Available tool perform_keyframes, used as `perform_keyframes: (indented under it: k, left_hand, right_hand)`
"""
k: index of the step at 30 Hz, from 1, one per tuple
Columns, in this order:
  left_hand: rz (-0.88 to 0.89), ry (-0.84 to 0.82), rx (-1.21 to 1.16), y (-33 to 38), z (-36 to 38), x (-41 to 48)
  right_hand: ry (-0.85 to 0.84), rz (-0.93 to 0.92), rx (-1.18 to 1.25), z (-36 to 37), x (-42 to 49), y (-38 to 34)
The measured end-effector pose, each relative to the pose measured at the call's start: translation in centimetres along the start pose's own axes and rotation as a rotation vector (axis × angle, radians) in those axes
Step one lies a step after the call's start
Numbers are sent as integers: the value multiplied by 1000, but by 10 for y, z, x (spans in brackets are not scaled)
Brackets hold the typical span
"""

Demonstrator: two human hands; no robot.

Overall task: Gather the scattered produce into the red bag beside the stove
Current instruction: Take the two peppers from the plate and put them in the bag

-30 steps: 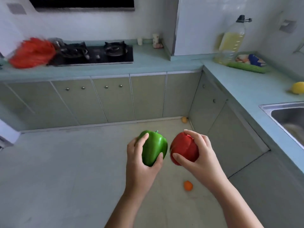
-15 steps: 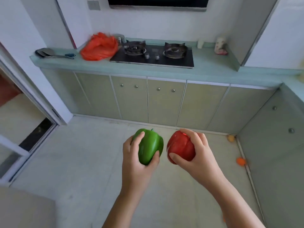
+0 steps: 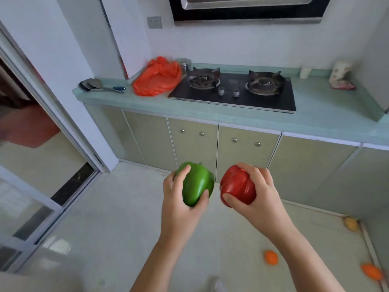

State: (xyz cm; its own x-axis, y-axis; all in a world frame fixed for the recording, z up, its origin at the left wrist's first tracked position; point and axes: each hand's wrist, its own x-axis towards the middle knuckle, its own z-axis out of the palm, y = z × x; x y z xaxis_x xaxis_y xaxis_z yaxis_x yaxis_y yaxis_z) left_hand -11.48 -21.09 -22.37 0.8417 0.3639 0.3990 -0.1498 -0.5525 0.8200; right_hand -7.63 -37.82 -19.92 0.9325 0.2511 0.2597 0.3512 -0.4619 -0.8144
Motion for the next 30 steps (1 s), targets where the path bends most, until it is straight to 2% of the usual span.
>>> perform_keyframes:
  k: [6,14,22,30]
  left_hand:
    - [-24,33,18,-15,28,73]
    - [-130,50,20,-58,37,145]
    - [-202,110,-4,-131,24,249]
    - [-273,167,-3,-208,-18,371]
  right_hand:
    - [-15,7,-23,-11,92,22]
    - [-88,58,-9,23,184,39]
    - [-164,45,-18,94,294,38]
    - [-238,-25,-47,188,432,-1]
